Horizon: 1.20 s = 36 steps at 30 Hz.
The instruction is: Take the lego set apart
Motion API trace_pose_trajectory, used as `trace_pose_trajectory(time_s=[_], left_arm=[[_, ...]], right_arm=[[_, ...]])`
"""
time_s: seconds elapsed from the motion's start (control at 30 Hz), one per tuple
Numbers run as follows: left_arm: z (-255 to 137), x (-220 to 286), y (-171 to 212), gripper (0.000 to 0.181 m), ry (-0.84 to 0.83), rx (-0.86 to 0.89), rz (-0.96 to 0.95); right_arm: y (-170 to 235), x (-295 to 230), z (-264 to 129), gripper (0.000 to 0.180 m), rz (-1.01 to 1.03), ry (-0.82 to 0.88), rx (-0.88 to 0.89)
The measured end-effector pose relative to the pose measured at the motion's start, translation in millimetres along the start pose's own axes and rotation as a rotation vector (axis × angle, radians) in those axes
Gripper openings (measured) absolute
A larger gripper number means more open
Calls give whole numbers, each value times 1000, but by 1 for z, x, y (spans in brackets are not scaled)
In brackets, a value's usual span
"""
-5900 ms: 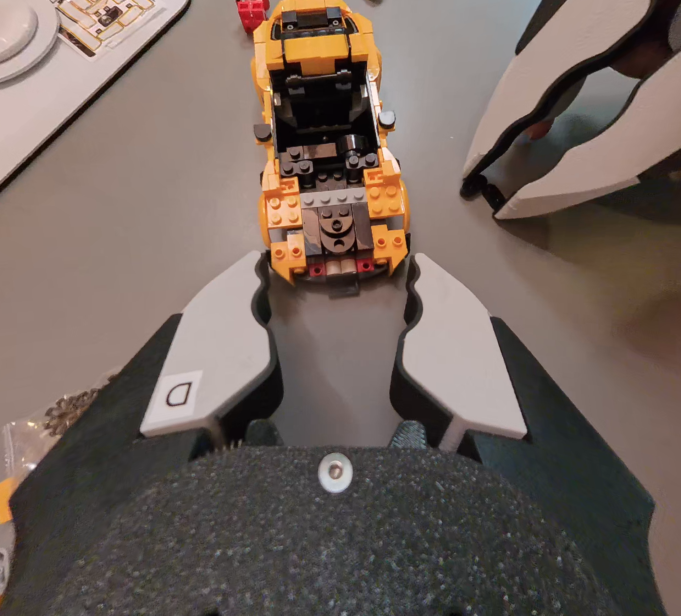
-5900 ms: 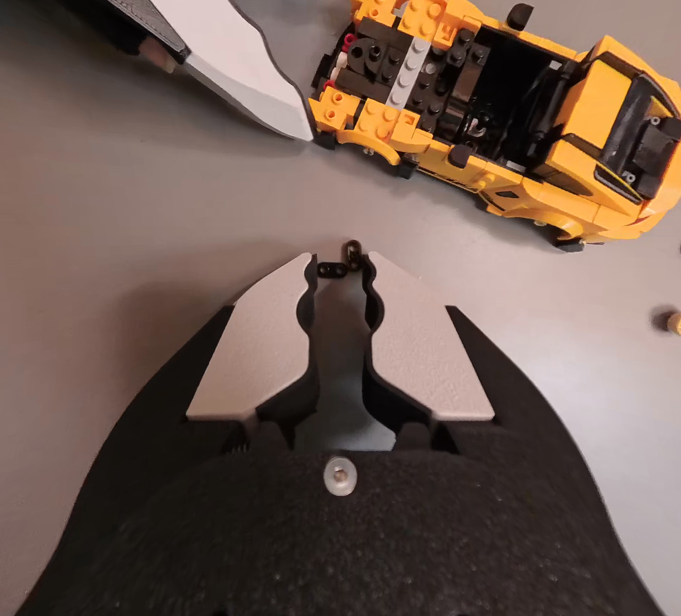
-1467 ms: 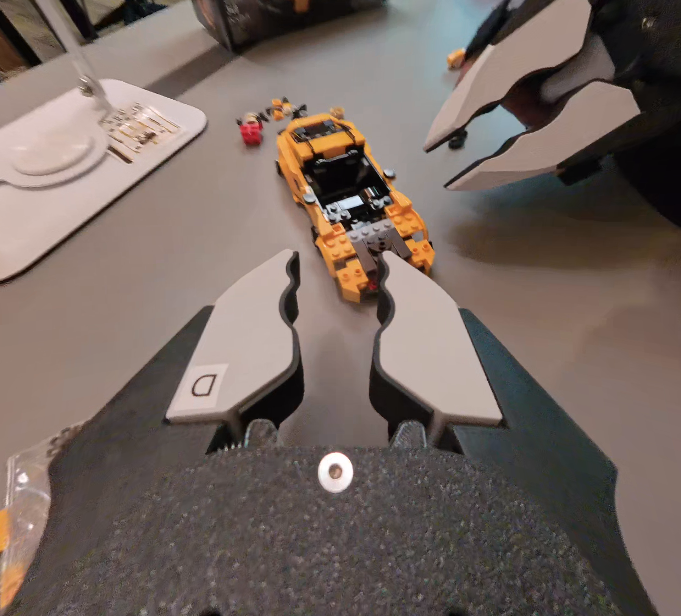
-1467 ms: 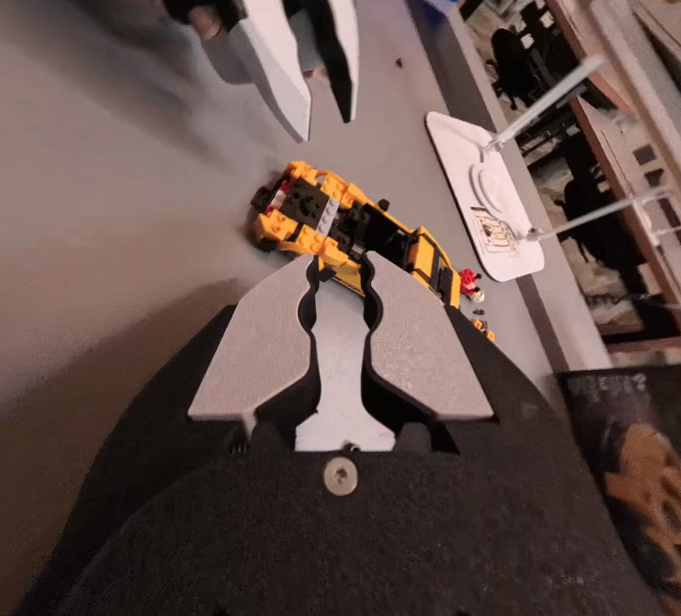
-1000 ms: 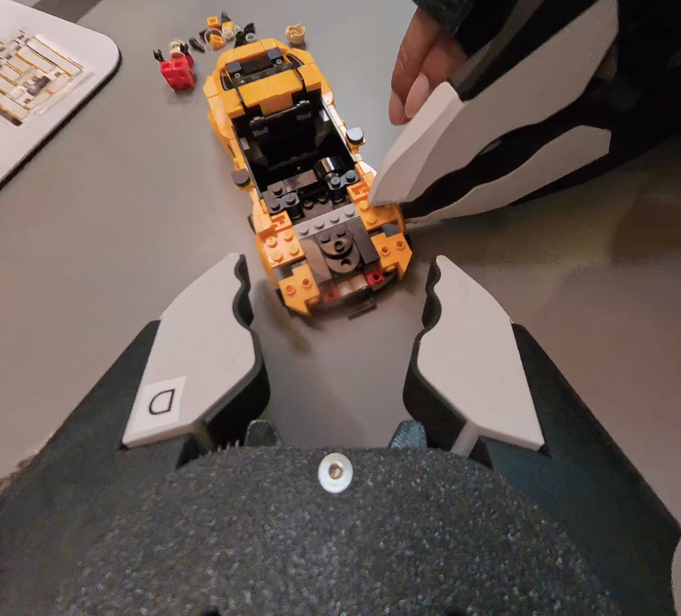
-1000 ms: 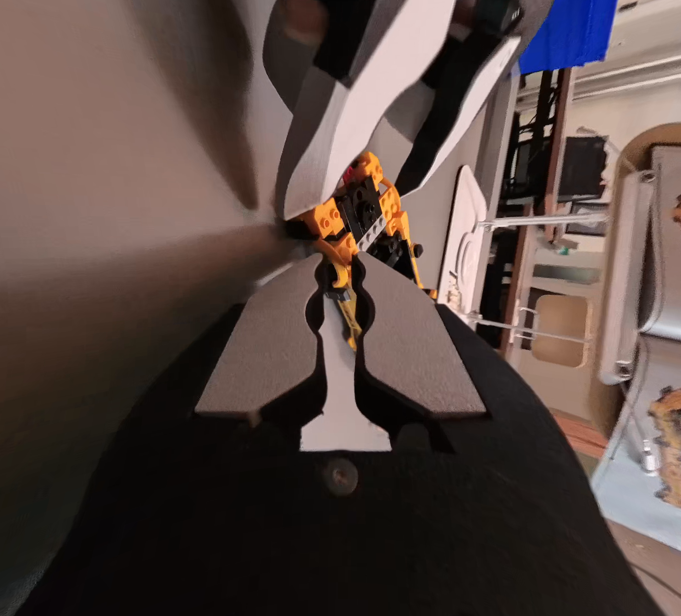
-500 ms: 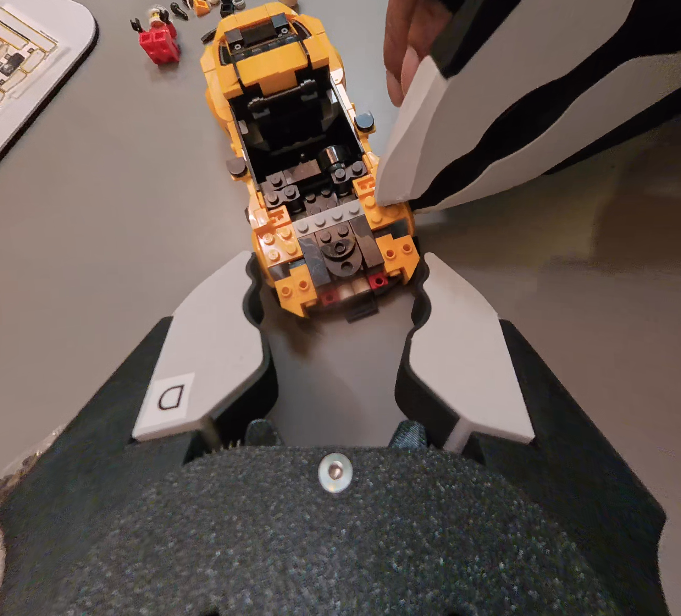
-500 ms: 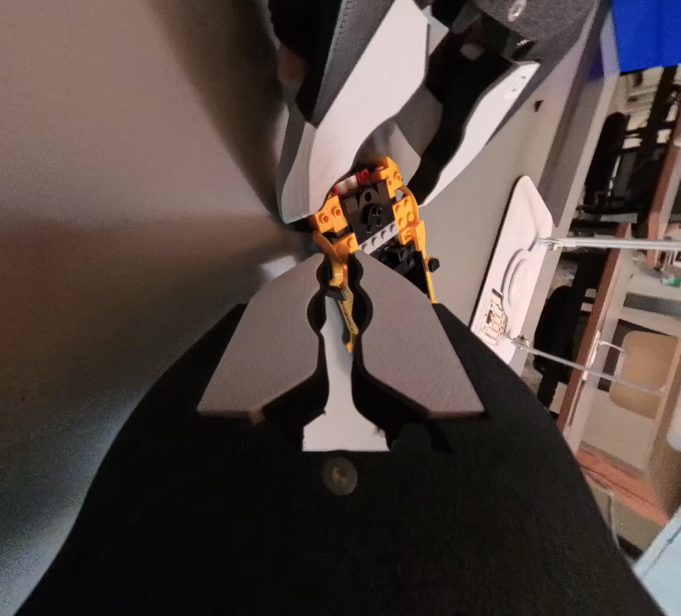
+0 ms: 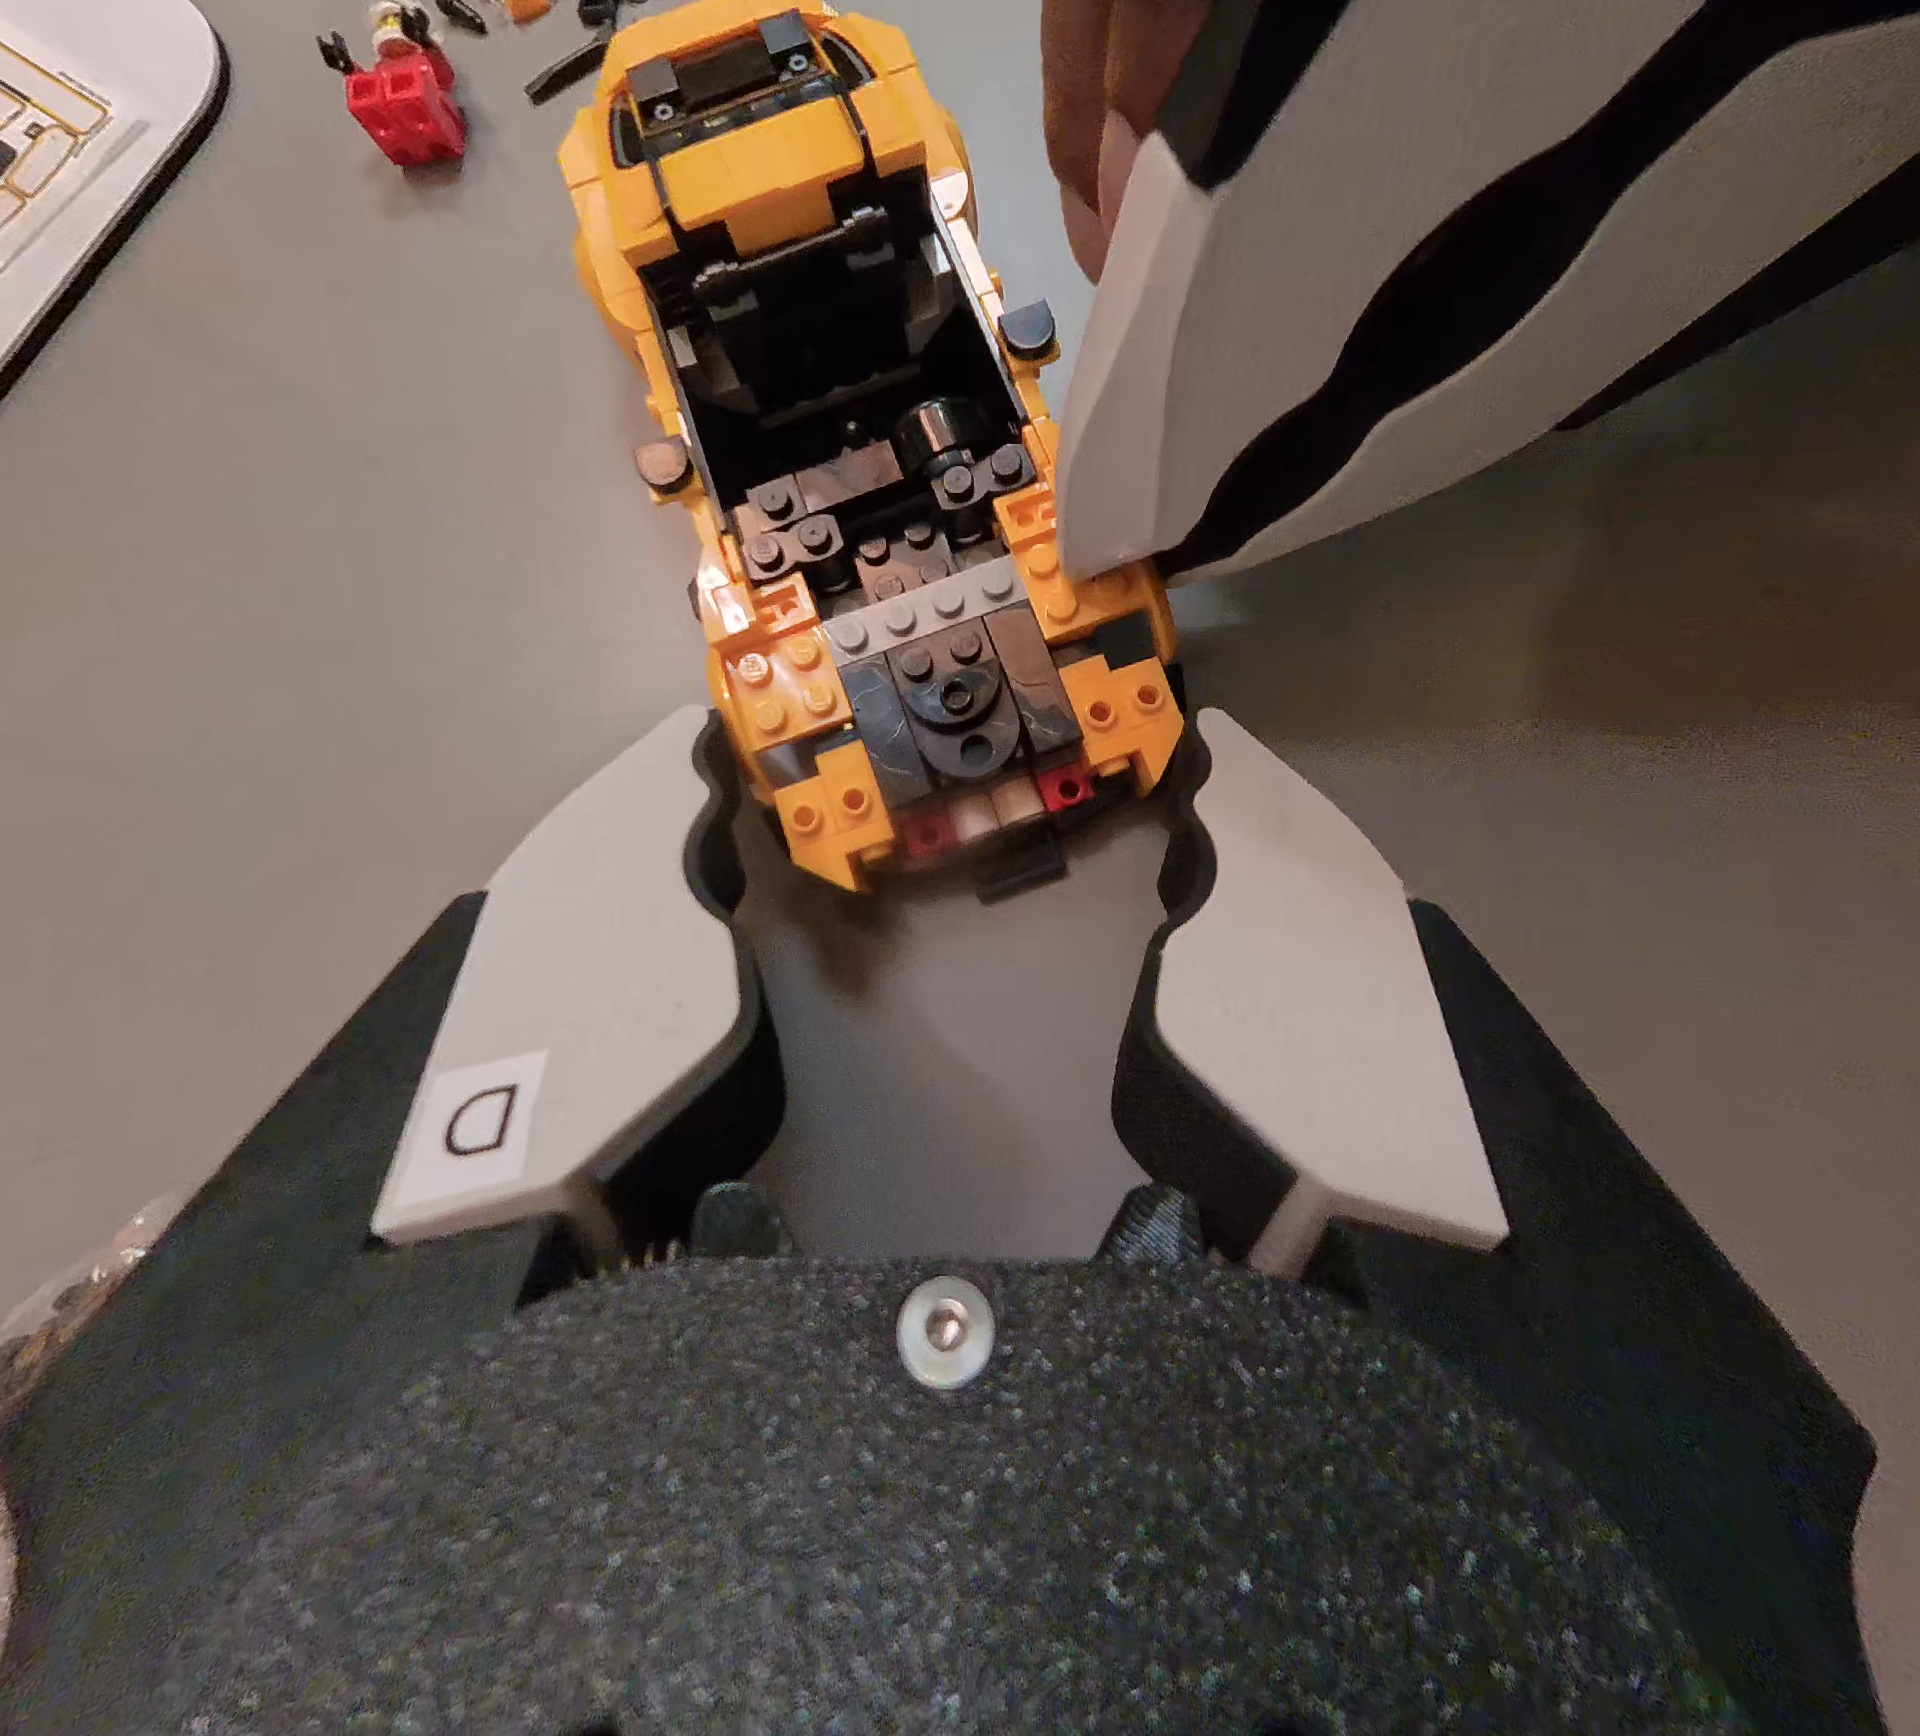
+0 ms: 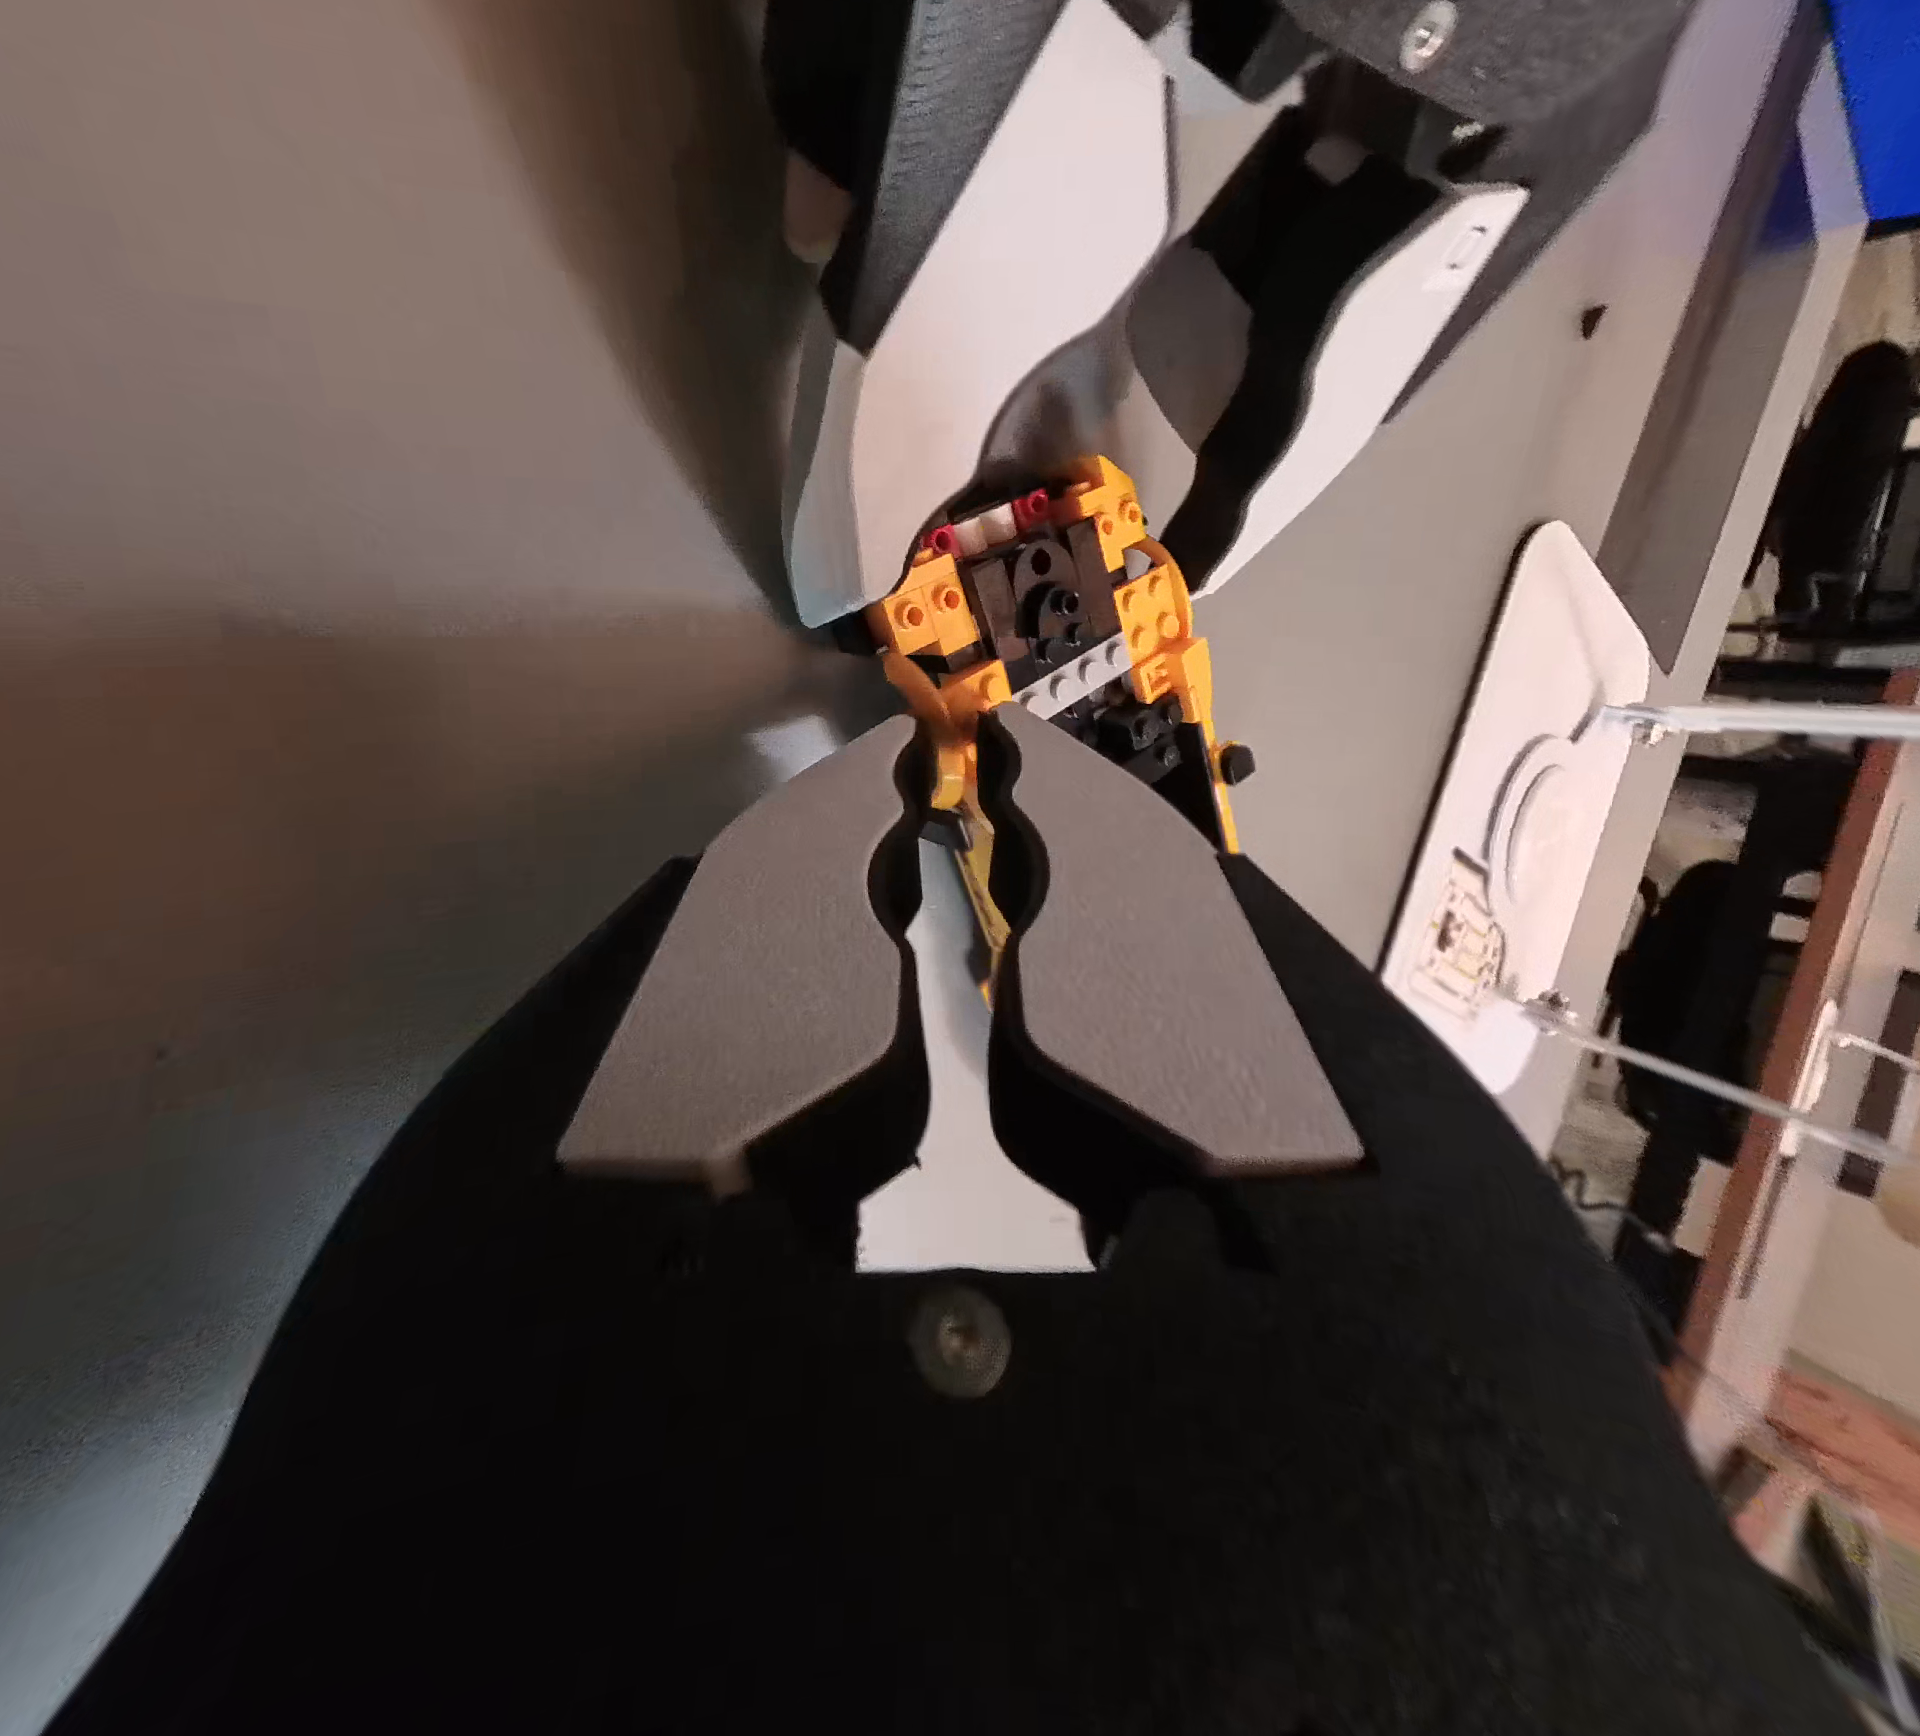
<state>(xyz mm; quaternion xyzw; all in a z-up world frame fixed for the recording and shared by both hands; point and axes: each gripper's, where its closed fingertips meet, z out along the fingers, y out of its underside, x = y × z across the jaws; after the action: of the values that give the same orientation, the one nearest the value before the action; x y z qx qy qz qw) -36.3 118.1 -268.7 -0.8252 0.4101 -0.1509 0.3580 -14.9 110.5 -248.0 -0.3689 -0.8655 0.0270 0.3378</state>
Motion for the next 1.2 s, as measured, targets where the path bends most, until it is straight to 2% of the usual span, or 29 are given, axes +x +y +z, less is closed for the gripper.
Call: trace_pose_trajectory(time_s=[0.1,0.2,0.37,0.47,0.57,0.67,0.8,0.93,1.2], left_arm=[[0,0,0,79,-2,0,4],[0,0,0,79,-3,3,-3],[0,-1,0,79,-1,9,-6],[0,-1,-1,79,-1,19,-6],[0,-1,-1,79,-4,25,-9],[-1,-1,-1,79,-5,27,-15],[-3,0,1,79,12,31,-32],[-7,4,3,75,50,34,-76],[-11,23,1,64,138,46,-81]], right_arm=[[-16,16,-17,3,148,74,150],[-14,19,-23,4,85,129,107],[-13,4,-25,4,168,125,152],[-3,-3,-25,4,178,172,112],[21,-10,-25,4,151,229,-8],[34,-16,-32,5,205,238,-44],[38,-23,-43,25,330,199,-31],[37,-21,-55,30,433,199,26],[27,0,-74,31,675,275,156]])
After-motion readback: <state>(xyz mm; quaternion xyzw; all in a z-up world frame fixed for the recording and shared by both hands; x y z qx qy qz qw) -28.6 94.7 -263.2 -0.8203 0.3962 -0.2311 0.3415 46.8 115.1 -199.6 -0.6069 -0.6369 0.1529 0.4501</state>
